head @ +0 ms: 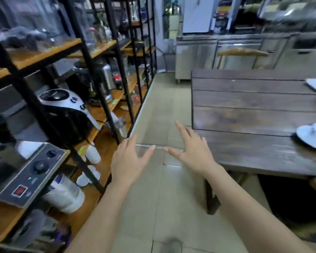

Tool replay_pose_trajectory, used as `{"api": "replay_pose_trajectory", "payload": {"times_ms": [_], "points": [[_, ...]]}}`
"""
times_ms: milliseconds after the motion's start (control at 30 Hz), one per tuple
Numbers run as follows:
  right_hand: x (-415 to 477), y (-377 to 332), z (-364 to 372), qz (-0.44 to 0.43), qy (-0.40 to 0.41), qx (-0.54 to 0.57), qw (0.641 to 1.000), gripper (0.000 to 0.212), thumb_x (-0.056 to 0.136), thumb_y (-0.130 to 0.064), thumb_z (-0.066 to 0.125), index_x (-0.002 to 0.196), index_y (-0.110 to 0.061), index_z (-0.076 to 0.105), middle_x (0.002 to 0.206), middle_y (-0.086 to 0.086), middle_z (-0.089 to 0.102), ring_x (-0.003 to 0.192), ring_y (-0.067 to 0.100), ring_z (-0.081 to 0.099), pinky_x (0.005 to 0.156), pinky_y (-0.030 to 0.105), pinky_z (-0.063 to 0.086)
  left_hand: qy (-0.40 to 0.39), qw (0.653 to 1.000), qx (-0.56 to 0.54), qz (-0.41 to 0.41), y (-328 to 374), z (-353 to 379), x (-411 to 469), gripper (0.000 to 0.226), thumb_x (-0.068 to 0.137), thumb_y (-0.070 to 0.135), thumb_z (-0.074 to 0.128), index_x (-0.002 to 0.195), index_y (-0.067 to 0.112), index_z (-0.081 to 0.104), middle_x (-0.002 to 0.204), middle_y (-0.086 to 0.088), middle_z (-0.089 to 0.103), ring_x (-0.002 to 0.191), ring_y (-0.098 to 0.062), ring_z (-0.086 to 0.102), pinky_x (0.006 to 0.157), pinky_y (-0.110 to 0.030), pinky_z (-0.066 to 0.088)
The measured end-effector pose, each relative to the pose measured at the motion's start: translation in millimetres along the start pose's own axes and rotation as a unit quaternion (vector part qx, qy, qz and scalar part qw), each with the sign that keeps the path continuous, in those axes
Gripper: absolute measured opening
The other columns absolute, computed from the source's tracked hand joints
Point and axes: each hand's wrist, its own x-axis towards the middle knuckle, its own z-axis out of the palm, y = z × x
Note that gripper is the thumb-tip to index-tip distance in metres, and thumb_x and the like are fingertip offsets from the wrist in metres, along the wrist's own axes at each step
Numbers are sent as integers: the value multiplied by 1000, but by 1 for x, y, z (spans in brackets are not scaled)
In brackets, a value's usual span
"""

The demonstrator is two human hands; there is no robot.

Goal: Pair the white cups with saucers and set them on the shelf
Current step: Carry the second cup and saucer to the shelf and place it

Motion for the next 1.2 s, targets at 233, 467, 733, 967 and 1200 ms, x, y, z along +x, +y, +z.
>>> {"api": "replay_pose_trajectory", "payload": {"times_ms": [233, 467, 733, 967, 1200], "points": [[1, 135, -57, 120, 57, -52, 990, 82, 81, -62, 47, 146, -27, 12, 144, 6, 38, 129, 27, 37, 99, 46, 28, -83, 992, -62, 75, 108, 109, 55, 67, 81, 47, 63, 136, 13, 45, 135, -14, 53, 125, -30, 46, 98, -36, 36], [16, 258, -126, 220, 75, -88, 969, 87, 79, -63, 50, 147, -27, 11, 139, 7, 41, 126, 26, 40, 100, 44, 30, -135, 977, -113, 118, 216, 210, 110, 67, 80, 55, 58, 135, 17, 45, 138, -9, 51, 125, -28, 46, 96, -38, 38], [-4, 364, -207, 328, 158, -71, 929, 84, 80, -59, 54, 146, -25, 17, 136, 6, 46, 125, 22, 40, 100, 45, 30, -228, 949, -118, 181, 336, 294, 131, 70, 78, 65, 50, 135, 25, 43, 137, -3, 52, 123, -26, 48, 100, -43, 38], [-25, 457, -242, 380, 145, -48, 912, 85, 79, -60, 55, 146, -24, 16, 138, 9, 44, 123, 24, 44, 98, 43, 30, -267, 939, -170, 136, 404, 365, 127, 68, 80, 57, 57, 136, 21, 43, 140, -6, 48, 127, -25, 44, 104, -43, 36], [-34, 537, -239, 422, 100, 69, 898, 90, 75, -64, 57, 145, -23, 18, 150, 5, 31, 132, 19, 36, 101, 40, 33, -321, 939, -87, 86, 435, 435, 116, 76, 77, 67, 50, 138, 24, 37, 143, -4, 45, 128, -26, 43, 99, -42, 36]]}}
